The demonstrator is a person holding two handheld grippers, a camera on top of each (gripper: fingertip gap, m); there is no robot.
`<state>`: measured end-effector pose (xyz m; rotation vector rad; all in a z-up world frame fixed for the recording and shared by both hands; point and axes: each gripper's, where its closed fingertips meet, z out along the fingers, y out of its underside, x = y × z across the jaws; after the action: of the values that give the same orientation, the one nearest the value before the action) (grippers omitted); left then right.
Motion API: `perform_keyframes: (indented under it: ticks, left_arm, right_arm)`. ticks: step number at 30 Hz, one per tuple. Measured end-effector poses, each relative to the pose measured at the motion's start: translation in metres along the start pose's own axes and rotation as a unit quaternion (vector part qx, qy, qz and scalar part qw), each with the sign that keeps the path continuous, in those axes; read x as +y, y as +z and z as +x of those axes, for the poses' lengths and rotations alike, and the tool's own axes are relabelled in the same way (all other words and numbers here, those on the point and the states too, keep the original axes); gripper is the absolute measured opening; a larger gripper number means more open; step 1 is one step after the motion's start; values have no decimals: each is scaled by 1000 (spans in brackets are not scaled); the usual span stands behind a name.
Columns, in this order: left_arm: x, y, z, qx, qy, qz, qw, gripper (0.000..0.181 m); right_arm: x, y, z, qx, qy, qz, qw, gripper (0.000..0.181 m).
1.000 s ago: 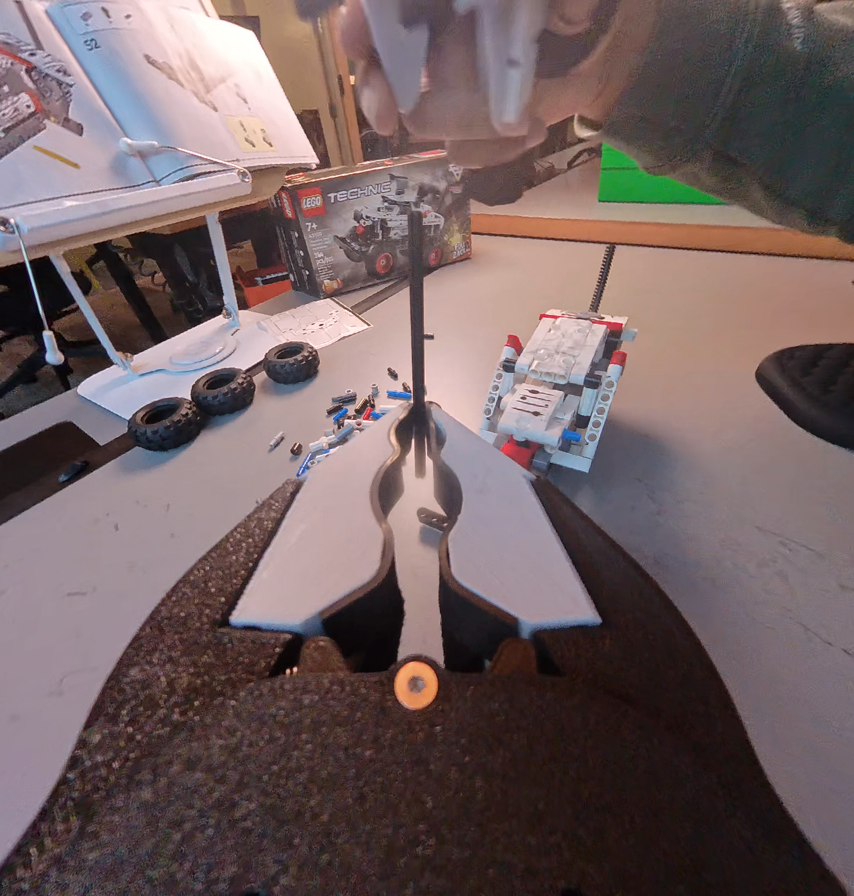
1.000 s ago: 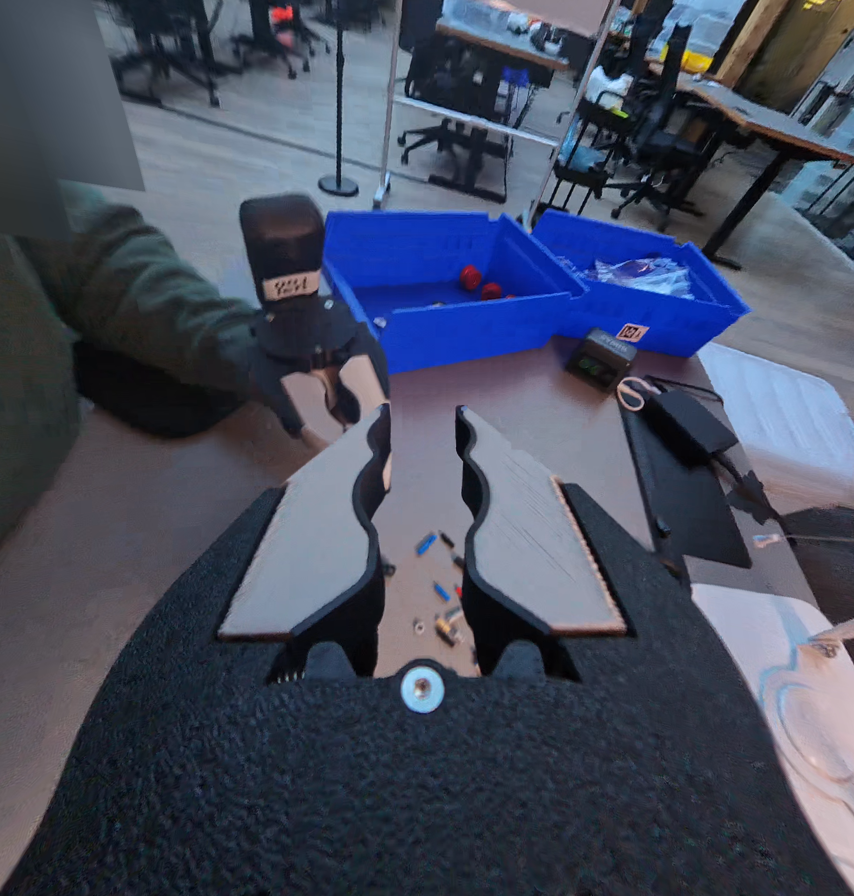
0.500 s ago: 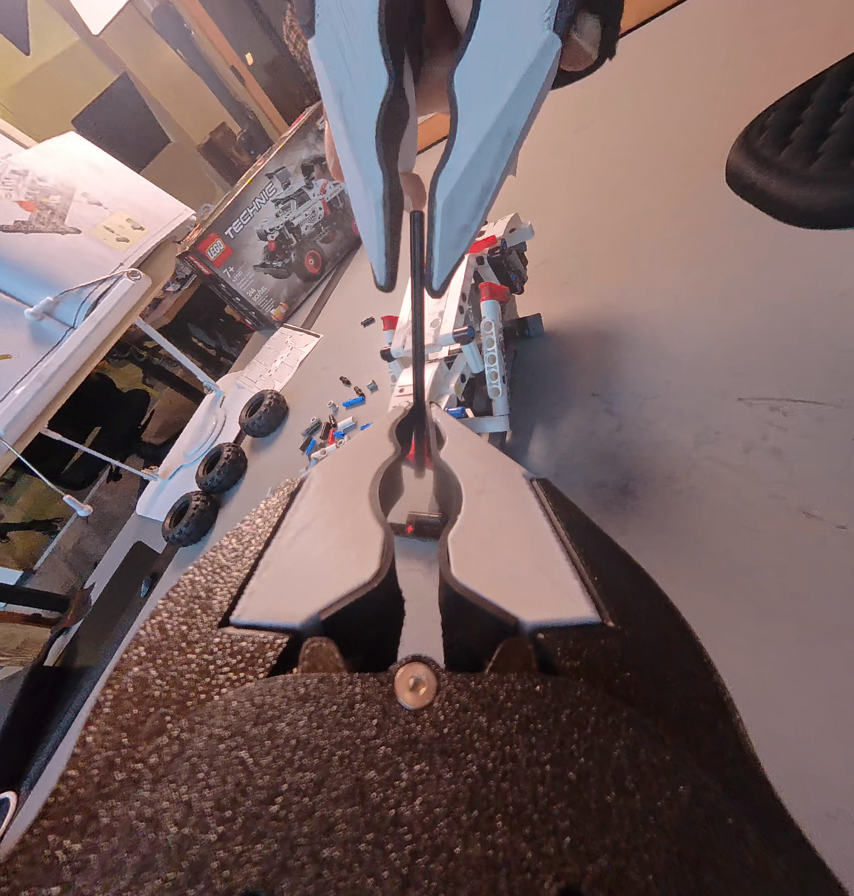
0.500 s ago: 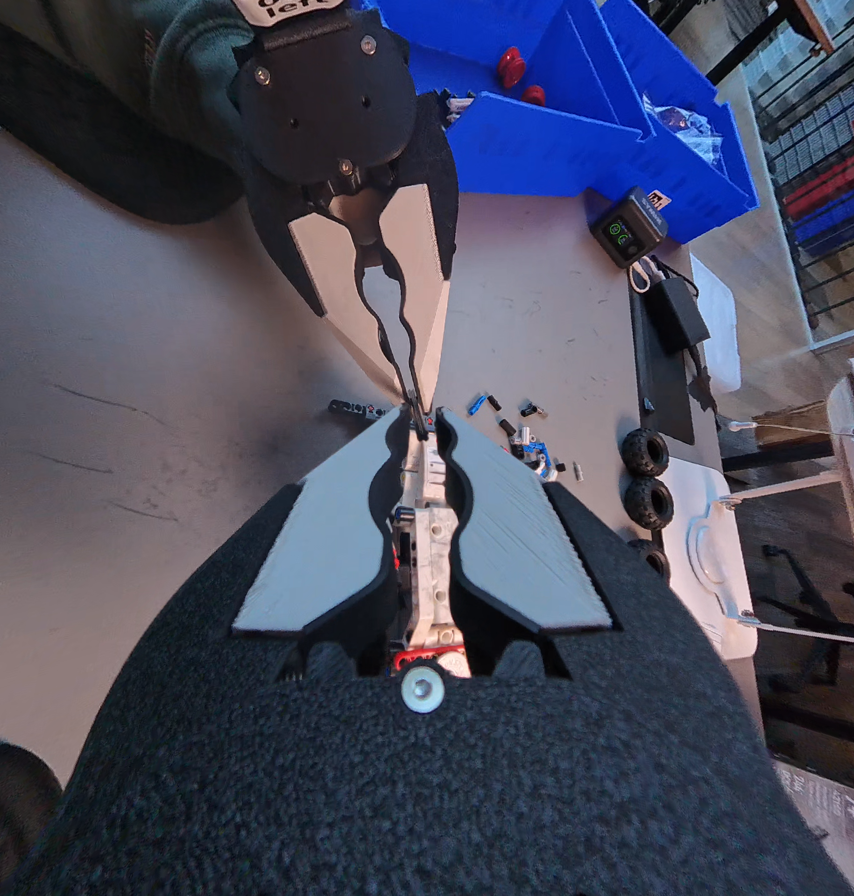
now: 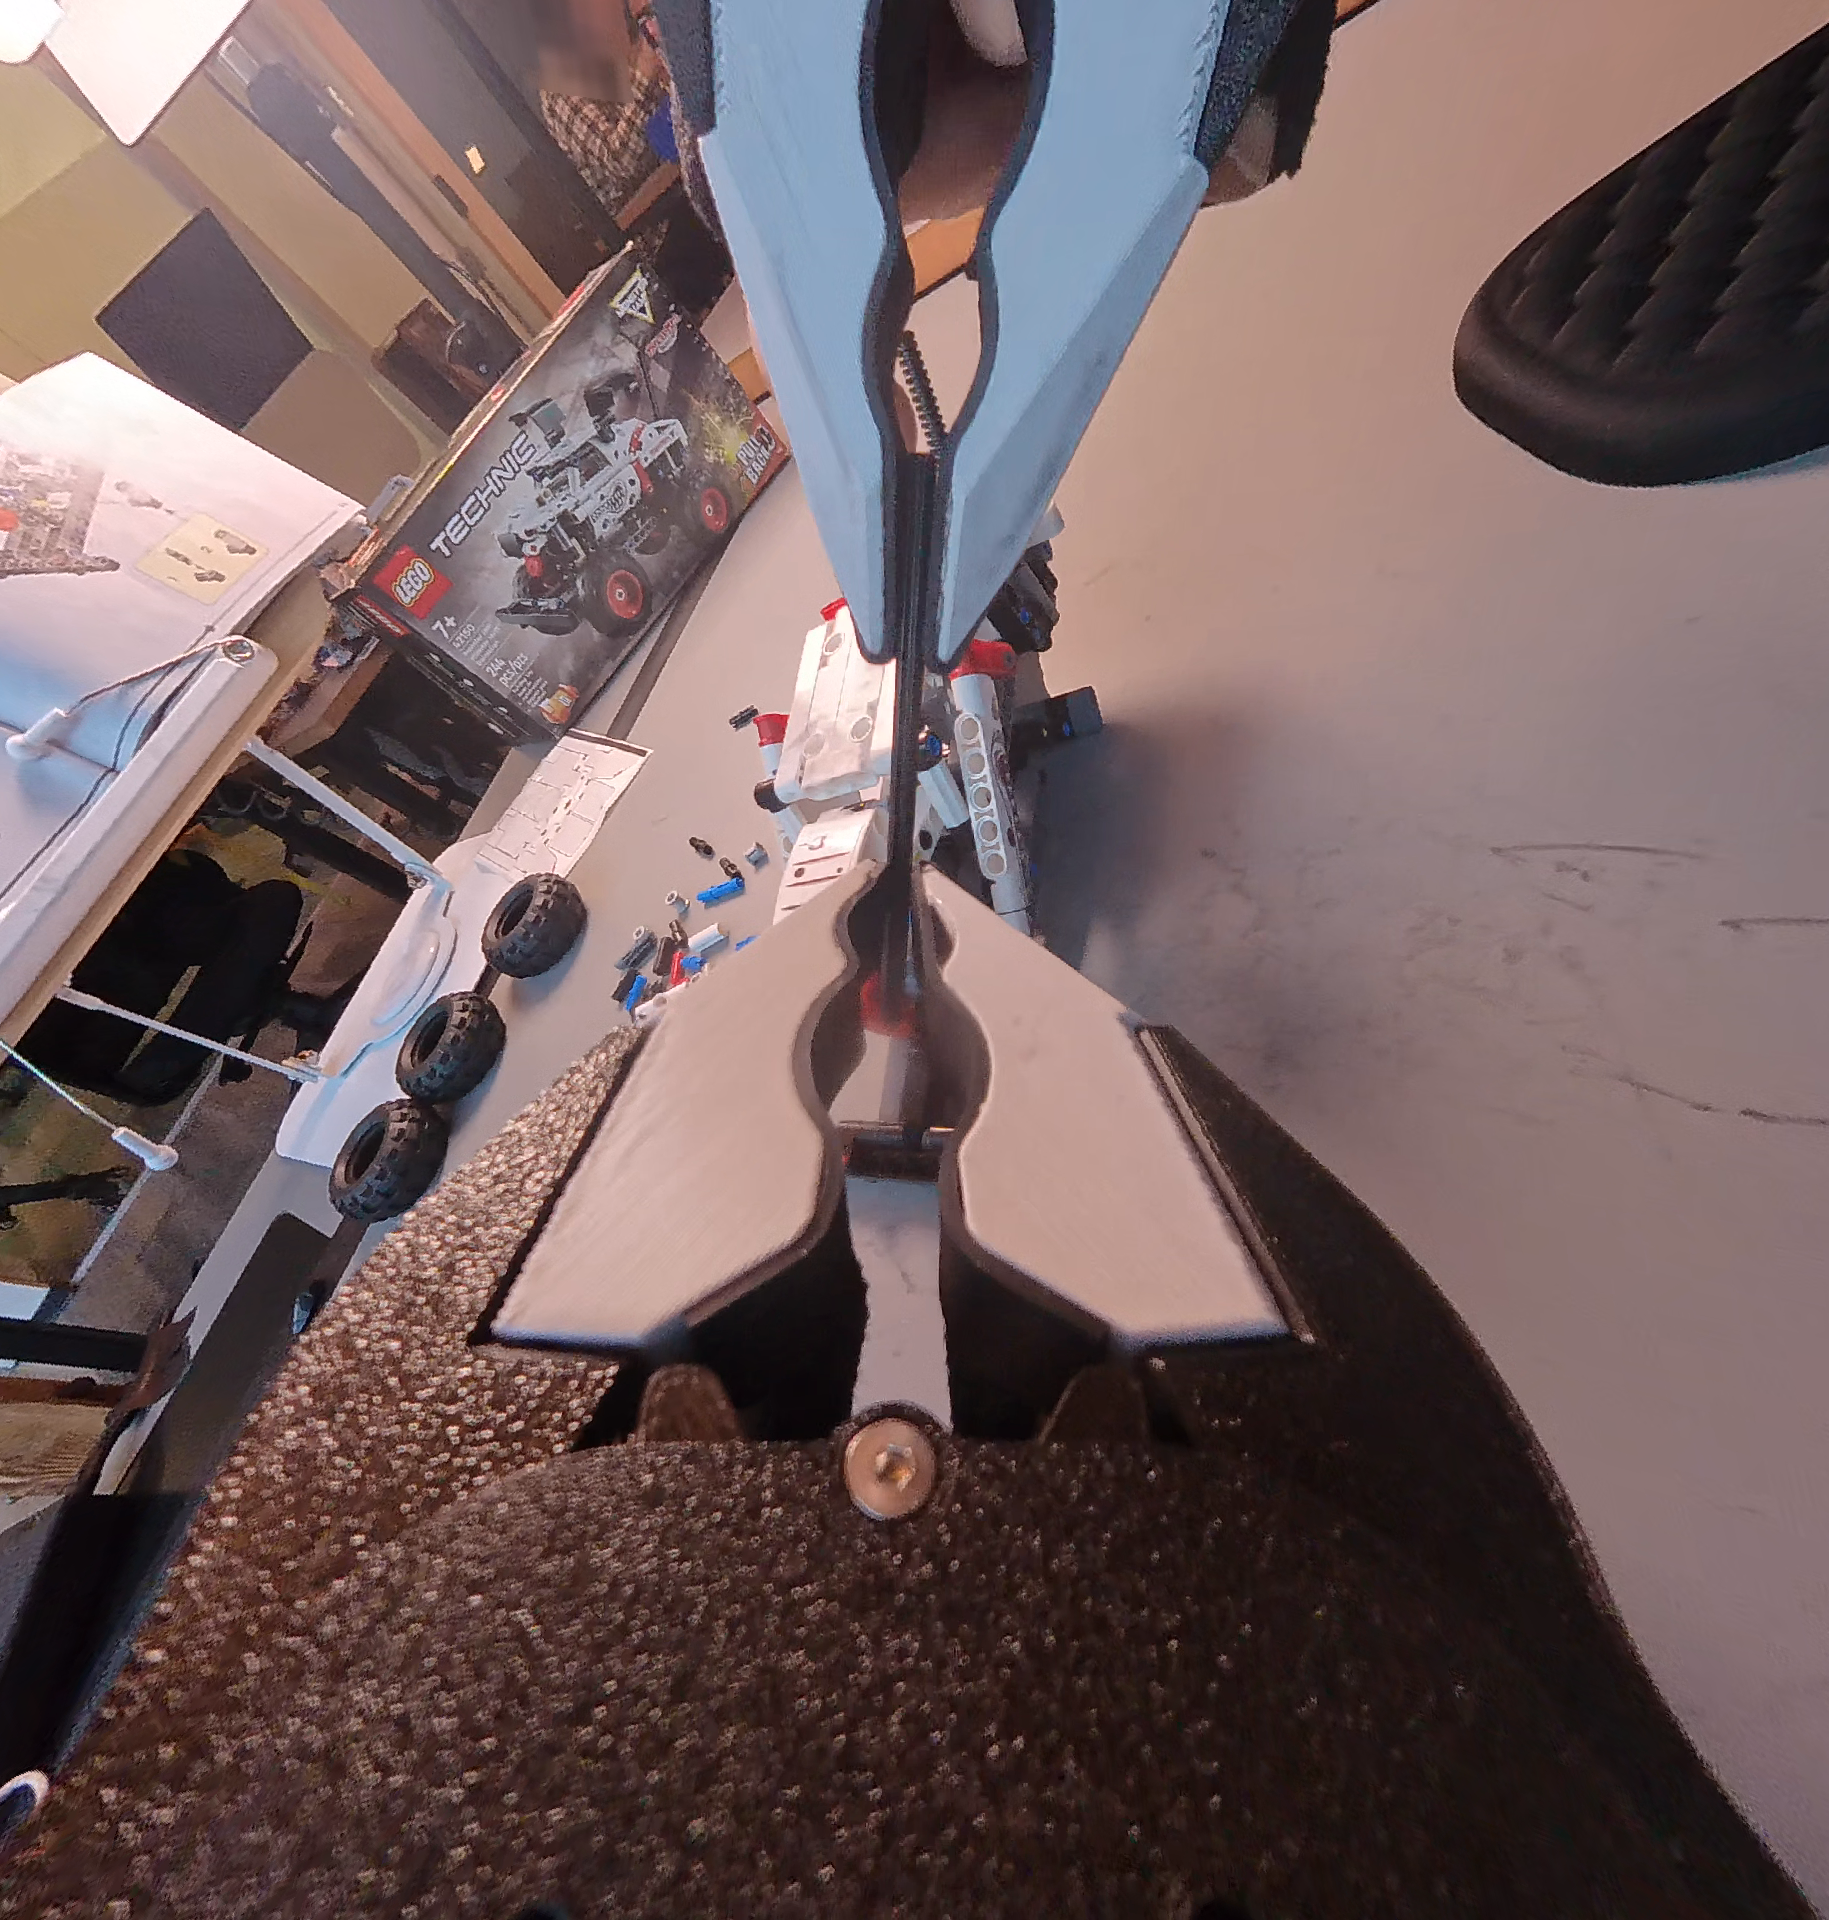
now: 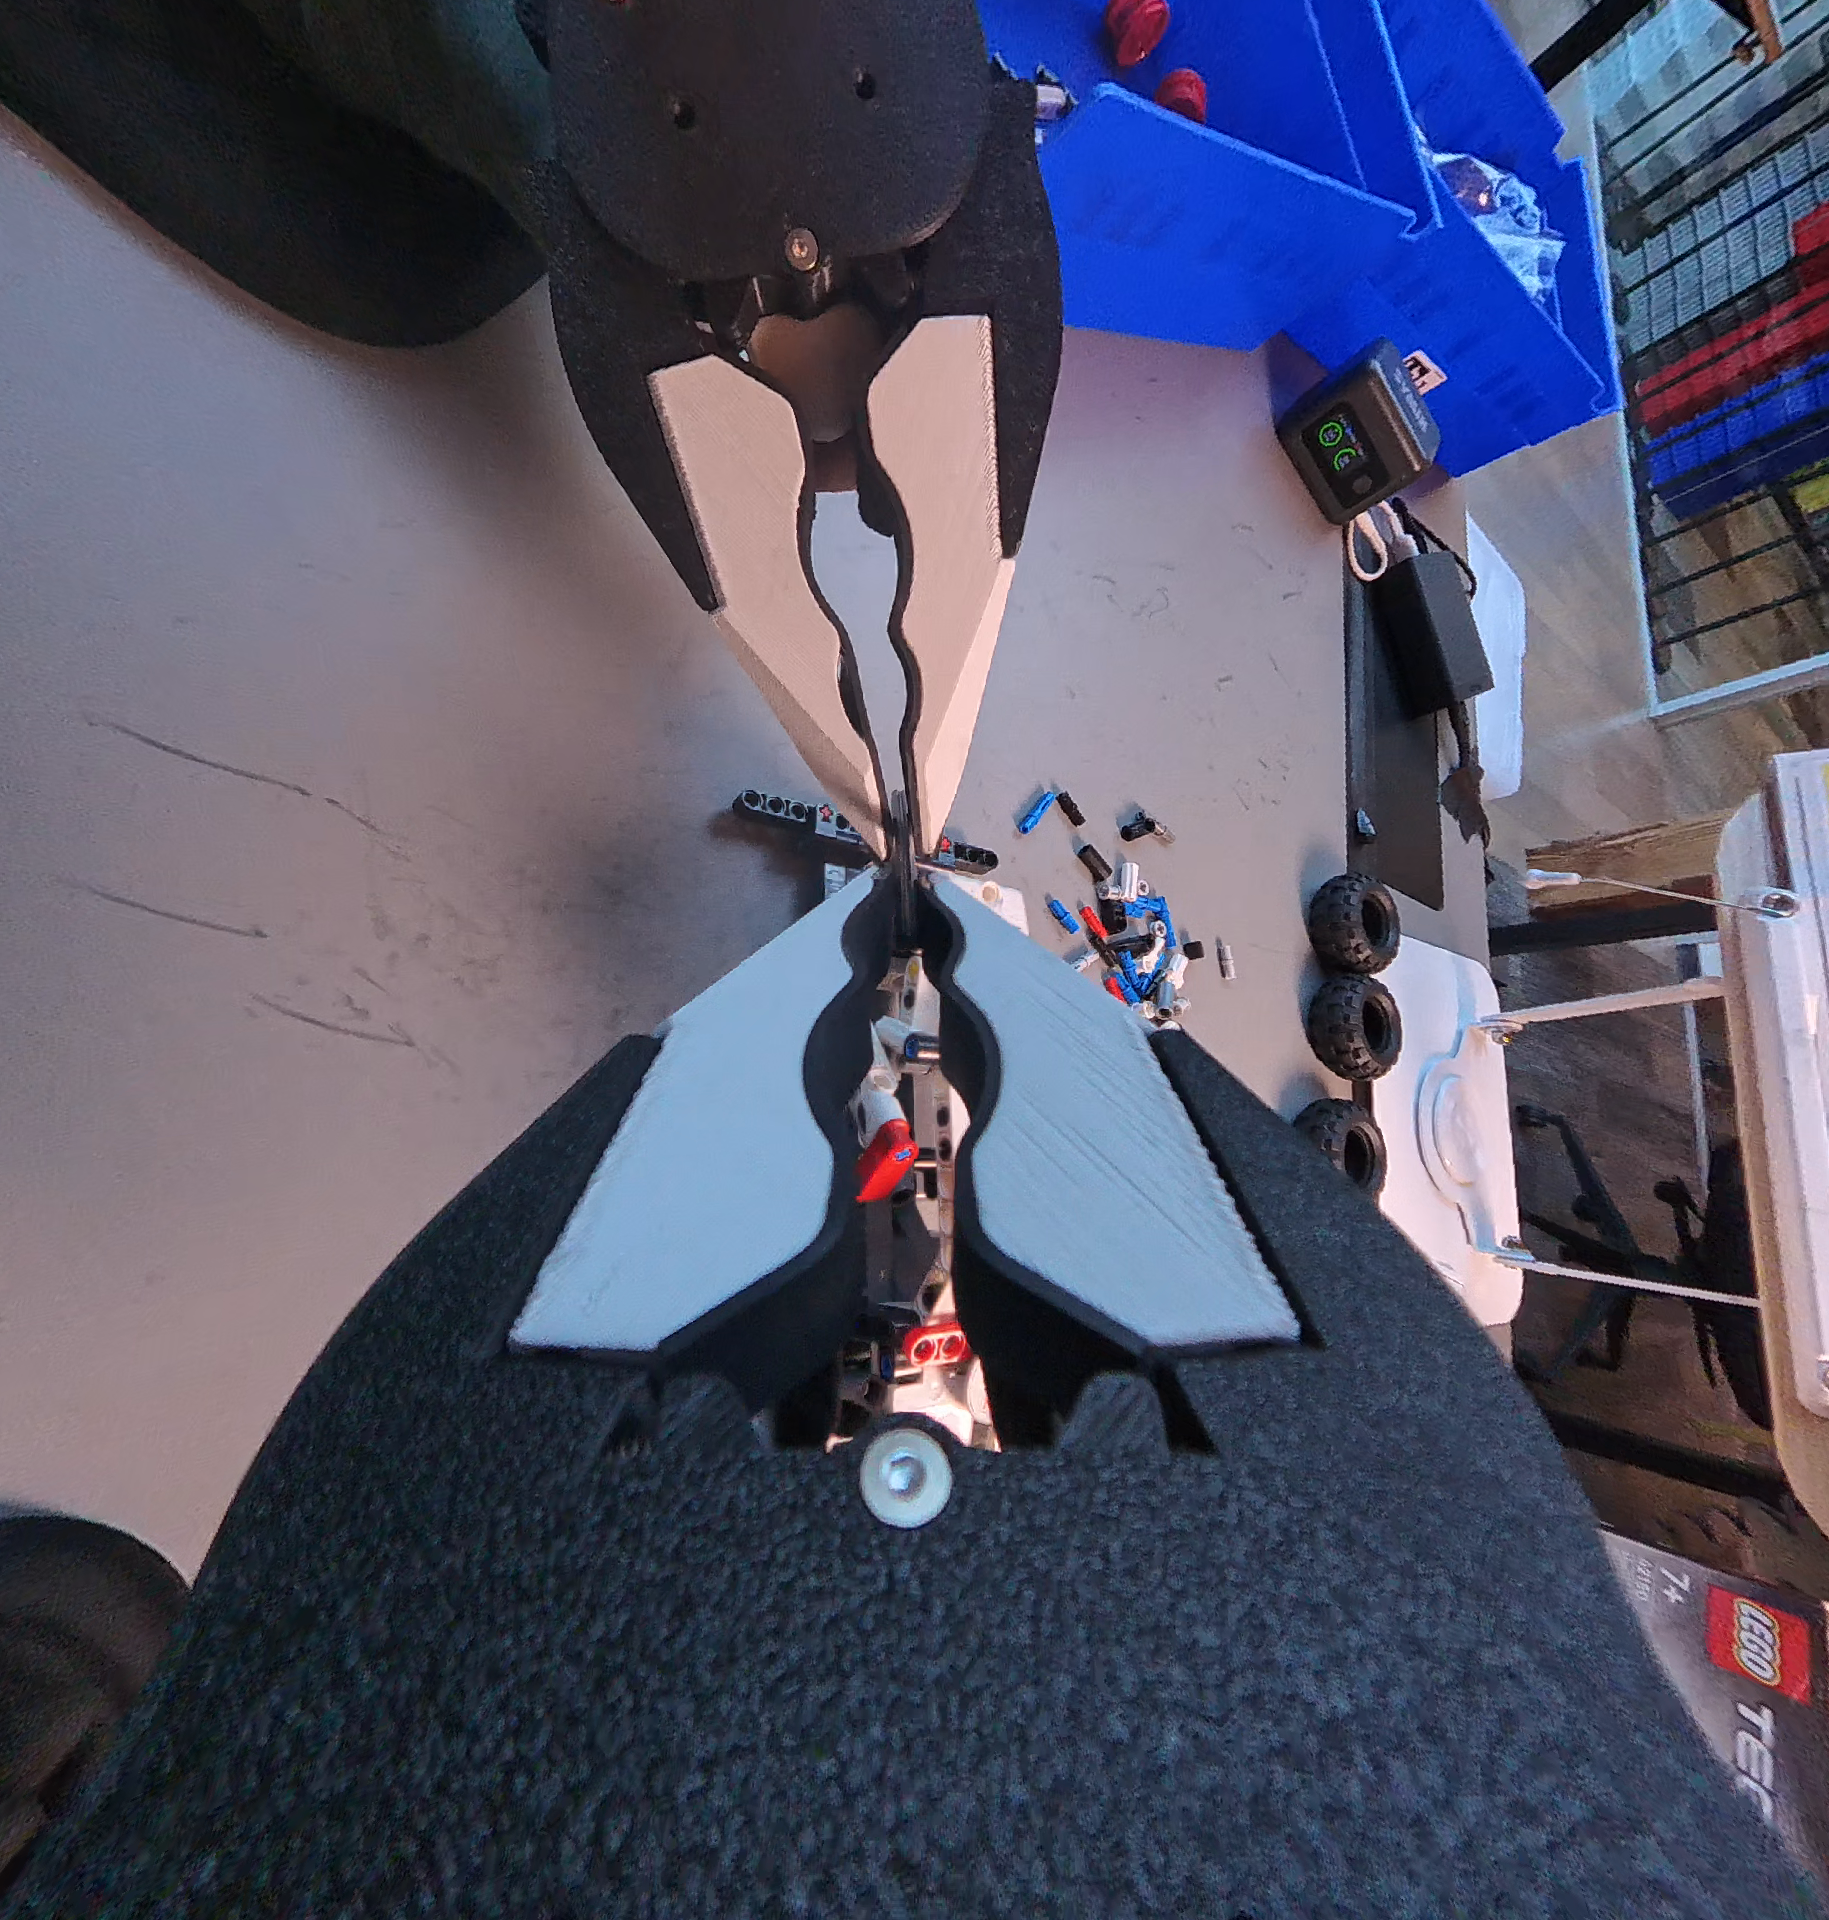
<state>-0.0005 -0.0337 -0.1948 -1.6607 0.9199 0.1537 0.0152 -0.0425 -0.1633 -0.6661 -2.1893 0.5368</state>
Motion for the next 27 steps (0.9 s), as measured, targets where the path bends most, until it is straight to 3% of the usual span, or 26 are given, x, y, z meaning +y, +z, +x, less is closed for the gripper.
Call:
perform_keyframes:
  ticks: [7, 12, 16, 19, 22, 27]
  left_arm:
    - [1, 2, 9, 16, 9, -9, 1000, 3]
    - [1, 0, 5, 5, 5, 2, 1000, 4]
    - [-5, -10, -13, -2, -48, 35, 998, 26]
    - [14, -13, -21, 5, -69, 14, 998, 29]
    - [39, -3, -26, -12, 14, -51, 998, 29]
    - [35, 20, -23, 8, 120, -61, 991, 44]
  right_arm:
    - [-1, 7, -9, 15, -43, -5, 999, 3]
    - [-5, 9, -9, 65, -41, 8, 997, 2]
    - [3, -8, -3, 109, 57, 52, 991, 2]
    - [21, -24, -1, 144, 185, 97, 967, 2]
    - [37, -34, -7, 177, 260, 134, 940, 2]
    - [39, -47, -13, 201, 275, 155, 927, 2]
